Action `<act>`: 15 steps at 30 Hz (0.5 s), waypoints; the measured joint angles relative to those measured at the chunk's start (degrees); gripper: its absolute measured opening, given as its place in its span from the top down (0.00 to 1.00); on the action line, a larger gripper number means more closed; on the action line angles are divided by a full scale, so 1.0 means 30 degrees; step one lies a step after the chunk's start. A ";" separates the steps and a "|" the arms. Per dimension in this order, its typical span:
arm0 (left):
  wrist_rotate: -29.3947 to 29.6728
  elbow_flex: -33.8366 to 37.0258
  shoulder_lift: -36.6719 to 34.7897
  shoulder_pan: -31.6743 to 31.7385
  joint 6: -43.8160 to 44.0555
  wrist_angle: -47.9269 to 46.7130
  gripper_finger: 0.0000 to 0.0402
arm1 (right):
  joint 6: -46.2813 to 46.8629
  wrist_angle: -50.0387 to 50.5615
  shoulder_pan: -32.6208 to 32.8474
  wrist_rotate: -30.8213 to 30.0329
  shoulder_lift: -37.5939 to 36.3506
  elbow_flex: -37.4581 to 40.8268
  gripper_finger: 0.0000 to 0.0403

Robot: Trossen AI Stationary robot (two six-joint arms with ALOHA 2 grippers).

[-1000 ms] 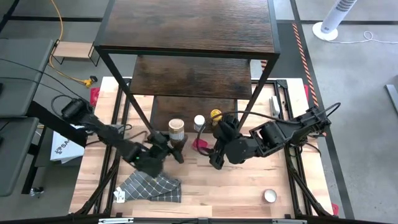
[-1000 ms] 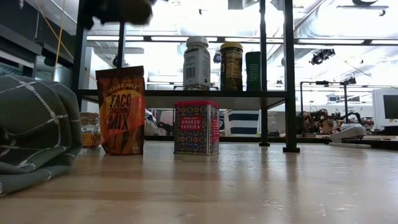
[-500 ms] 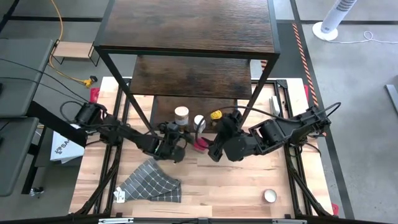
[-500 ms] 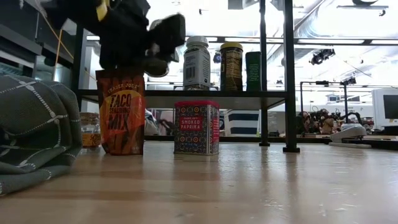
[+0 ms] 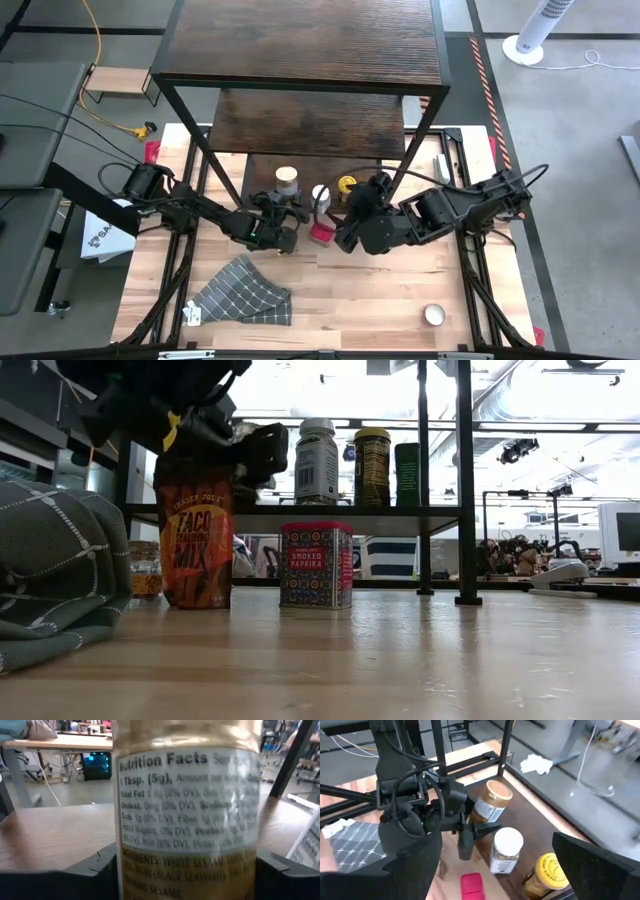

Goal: Shelf spices
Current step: Put the gold seasoning bottle on the shelf

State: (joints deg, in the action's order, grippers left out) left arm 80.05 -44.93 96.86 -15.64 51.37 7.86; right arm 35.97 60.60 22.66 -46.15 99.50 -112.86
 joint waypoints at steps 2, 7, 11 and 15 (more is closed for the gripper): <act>0.0068 -0.0007 0.0000 0.0039 0.0272 0.0381 0.20 | 0.0035 -0.0001 -0.0126 0.0372 -0.0163 0.0000 0.07; -0.1407 -0.0015 0.0000 0.0239 0.0336 0.1225 0.05 | -0.0335 -0.0029 -0.0309 0.0446 -0.0598 0.0000 0.07; -0.1732 -0.0015 -0.0201 0.0229 0.0291 0.1498 0.08 | -0.1117 -0.0088 -0.0309 0.0259 -0.0808 0.0000 0.07; -0.2465 -0.0015 -0.1354 -0.0167 -0.1337 0.2295 0.08 | -0.1005 -0.0283 -0.0313 0.0196 -0.1115 0.0000 0.07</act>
State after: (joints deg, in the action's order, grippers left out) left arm 72.65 -44.97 92.80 -16.14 47.36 14.74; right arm 32.95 59.75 21.72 -45.56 96.15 -112.86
